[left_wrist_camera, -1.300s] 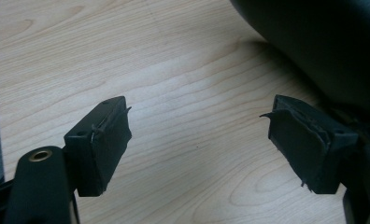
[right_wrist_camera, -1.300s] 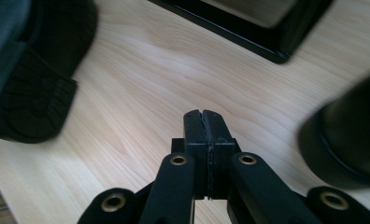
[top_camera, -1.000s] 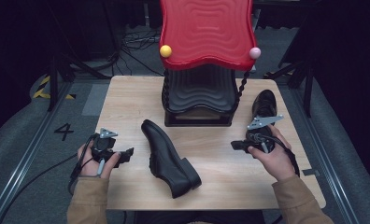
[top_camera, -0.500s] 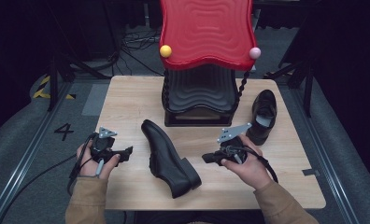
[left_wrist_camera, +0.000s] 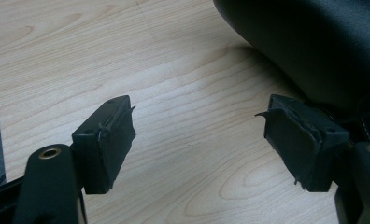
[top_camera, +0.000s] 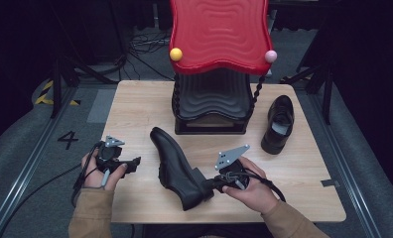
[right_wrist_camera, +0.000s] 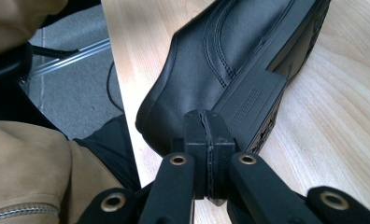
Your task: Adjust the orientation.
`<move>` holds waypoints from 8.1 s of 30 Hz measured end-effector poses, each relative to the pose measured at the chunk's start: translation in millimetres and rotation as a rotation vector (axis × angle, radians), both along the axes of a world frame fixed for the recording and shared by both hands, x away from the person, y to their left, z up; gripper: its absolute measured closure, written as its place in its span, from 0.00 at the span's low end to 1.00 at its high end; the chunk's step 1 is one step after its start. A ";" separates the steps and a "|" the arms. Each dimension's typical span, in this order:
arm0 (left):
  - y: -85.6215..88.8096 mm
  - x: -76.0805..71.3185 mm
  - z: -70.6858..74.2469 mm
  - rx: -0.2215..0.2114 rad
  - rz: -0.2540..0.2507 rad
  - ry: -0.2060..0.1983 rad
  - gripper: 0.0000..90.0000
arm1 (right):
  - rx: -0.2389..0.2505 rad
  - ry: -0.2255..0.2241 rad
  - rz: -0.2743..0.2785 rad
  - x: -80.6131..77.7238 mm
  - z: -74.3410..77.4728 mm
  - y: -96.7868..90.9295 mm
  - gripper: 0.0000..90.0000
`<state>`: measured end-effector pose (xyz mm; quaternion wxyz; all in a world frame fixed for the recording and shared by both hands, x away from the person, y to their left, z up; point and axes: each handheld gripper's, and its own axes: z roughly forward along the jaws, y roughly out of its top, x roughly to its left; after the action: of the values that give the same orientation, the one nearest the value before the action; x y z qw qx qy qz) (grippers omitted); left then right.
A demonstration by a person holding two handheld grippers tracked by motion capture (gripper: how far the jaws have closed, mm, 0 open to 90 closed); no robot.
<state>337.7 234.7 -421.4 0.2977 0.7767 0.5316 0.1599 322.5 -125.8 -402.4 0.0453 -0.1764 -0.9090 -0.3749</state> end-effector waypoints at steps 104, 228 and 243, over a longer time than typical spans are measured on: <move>2.0 3.1 -0.7 -0.016 0.000 0.008 0.27 | -0.190 -0.080 -0.055 37.2 32.3 -7.9 0.83; -5.9 16.3 -2.9 -0.020 -0.023 0.020 0.27 | -0.062 0.054 -0.579 71.9 54.3 -127.3 0.65; -3.4 15.1 -3.7 -0.020 -0.018 0.023 0.26 | -0.257 0.025 -0.777 144.9 35.1 -164.5 0.59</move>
<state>352.8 231.2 -425.1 0.3011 0.7800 0.5296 0.1430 467.3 -290.3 -367.3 -0.1112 -0.5152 -0.8135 -0.2456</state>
